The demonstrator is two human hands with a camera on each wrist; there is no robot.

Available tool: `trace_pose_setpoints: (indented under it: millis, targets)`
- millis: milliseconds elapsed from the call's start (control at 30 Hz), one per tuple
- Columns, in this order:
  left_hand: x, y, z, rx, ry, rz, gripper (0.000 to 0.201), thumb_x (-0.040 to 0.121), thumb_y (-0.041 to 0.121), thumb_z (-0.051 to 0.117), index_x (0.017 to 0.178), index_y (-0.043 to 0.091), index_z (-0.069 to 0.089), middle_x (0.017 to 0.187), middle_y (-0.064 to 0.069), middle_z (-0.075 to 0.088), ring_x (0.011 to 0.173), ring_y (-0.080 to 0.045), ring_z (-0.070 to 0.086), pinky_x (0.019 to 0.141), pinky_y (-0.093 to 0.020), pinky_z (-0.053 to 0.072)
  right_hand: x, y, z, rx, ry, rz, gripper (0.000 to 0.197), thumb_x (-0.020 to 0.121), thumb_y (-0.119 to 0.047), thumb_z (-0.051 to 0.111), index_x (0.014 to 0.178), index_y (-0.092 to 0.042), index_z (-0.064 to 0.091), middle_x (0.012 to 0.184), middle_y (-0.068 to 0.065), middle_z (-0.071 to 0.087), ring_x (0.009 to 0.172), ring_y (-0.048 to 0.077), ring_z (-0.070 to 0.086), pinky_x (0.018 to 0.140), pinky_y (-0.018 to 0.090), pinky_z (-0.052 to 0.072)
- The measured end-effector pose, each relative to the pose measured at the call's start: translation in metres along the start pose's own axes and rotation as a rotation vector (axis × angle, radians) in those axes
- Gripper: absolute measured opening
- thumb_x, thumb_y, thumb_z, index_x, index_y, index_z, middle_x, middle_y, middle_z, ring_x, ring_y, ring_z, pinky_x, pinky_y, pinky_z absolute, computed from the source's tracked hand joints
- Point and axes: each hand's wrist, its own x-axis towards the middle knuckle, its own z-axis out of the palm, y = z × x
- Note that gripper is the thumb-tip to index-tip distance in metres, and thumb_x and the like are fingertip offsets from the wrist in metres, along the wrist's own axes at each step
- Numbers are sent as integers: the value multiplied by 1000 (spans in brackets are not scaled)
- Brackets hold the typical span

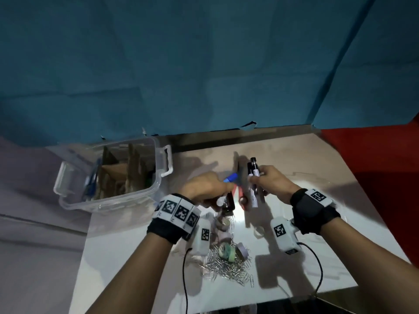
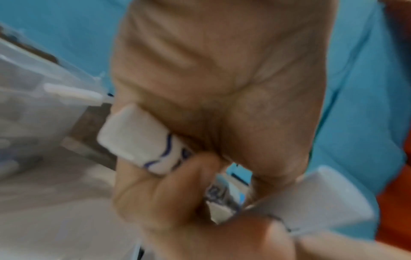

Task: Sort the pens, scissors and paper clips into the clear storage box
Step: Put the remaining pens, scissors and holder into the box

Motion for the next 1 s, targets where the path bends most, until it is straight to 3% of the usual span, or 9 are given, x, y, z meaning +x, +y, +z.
trace_pose_setpoints:
  millis: [67, 133, 267, 367, 433, 533, 667, 800, 1000]
  targets:
    - [-10, -15, -26, -213, -24, 9, 28, 98, 31, 53, 103, 4, 59, 78, -12, 77, 49, -16, 63, 43, -21, 39, 6, -25, 10, 49, -20, -37, 5, 96, -12, 58, 93, -8, 60, 72, 5, 59, 60, 19, 56, 58, 33, 46]
    - [-21, -36, -53, -504, 22, 29, 34, 101, 18, 55, 118, -11, 53, 88, -21, 76, 74, -31, 75, 64, -35, 57, 12, -54, 25, 79, -39, -70, 10, 97, -17, 61, 95, -7, 62, 69, 3, 58, 57, 17, 56, 57, 32, 48]
    - [-42, -89, -100, -734, 314, 92, 15, 97, -1, 59, 110, -7, 60, 92, -24, 76, 88, -33, 76, 87, -51, 59, 19, -119, 76, 75, -136, -160, 15, 96, -20, 63, 103, -8, 67, 86, 2, 72, 60, 5, 64, 54, 18, 49]
    - [-49, -136, -124, -713, 522, 18, 16, 91, -7, 61, 101, 4, 65, 87, -19, 76, 78, -28, 76, 62, -37, 62, 26, -160, 137, 48, -203, -235, 14, 93, -15, 66, 101, -3, 68, 85, 9, 72, 68, 15, 67, 54, 25, 53]
    - [-44, -151, -127, -622, 590, -67, 16, 86, -4, 64, 95, 9, 68, 77, -12, 73, 63, -24, 69, 49, -29, 51, 39, -179, 170, -26, -226, -237, 13, 91, -13, 66, 99, -3, 67, 81, 14, 71, 66, 21, 67, 55, 31, 56]
    - [-25, -166, -122, -549, 597, -109, 21, 74, 13, 67, 92, 4, 72, 69, -8, 70, 61, -24, 64, 58, -37, 56, 58, -192, 202, -204, -198, -207, 21, 90, -23, 64, 100, -5, 70, 89, 14, 73, 76, 28, 70, 75, 42, 60]
    - [-25, -158, -118, -411, 577, -103, 28, 87, 15, 61, 111, 6, 72, 107, -14, 73, 101, -31, 68, 90, -38, 56, 63, -201, 205, -361, -224, -236, 29, 91, -22, 58, 90, 4, 72, 86, 23, 73, 82, 36, 72, 76, 43, 58]
    - [-38, -146, -124, -292, 686, -57, 29, 90, 15, 53, 113, 8, 70, 114, -14, 71, 105, -32, 66, 89, -34, 52, 57, -203, 178, -331, -159, -285, 14, 85, -11, 62, 75, -2, 66, 71, 22, 70, 63, 30, 70, 67, 44, 61]
    - [-51, -87, -100, -251, 690, 237, 17, 89, 13, 57, 75, 14, 68, 74, -6, 76, 76, -23, 74, 75, -39, 61, 36, -166, 102, -223, -143, -230, 19, 95, -12, 60, 82, 2, 63, 72, 20, 66, 63, 29, 64, 67, 43, 58]
